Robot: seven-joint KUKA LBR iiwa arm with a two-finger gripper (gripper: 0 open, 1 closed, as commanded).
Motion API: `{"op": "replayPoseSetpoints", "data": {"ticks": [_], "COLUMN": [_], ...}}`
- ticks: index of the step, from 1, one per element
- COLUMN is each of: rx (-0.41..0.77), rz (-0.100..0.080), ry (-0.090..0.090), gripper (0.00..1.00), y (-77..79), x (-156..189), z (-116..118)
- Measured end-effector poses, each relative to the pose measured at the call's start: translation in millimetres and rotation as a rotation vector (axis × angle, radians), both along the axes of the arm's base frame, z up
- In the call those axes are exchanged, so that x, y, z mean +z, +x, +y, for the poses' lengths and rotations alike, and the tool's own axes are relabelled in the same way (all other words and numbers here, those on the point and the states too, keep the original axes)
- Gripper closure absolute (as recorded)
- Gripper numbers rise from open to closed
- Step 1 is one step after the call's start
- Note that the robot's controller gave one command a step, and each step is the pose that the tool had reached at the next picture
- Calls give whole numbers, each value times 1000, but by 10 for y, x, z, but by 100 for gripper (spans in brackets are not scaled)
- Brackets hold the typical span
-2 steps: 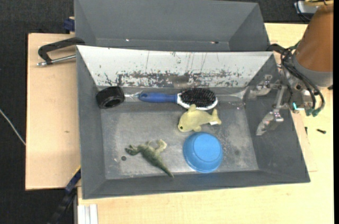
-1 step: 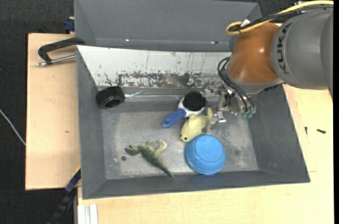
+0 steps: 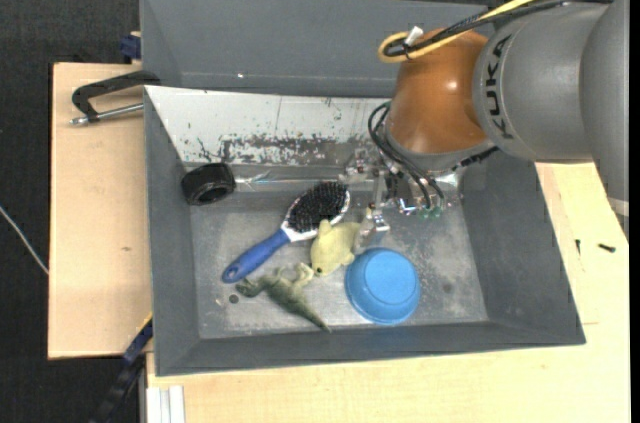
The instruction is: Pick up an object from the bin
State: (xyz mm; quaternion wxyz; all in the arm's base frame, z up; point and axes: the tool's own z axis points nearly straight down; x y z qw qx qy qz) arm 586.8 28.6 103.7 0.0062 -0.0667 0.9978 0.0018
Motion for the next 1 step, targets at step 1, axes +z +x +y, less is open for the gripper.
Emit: {"op": "replayPoseSetpoints", "data": {"ticks": [1], "rx": [-118], "rz": [6], "ry": [-2], "gripper": [0], "y": [14], "x": [-27], "z": [-169]}}
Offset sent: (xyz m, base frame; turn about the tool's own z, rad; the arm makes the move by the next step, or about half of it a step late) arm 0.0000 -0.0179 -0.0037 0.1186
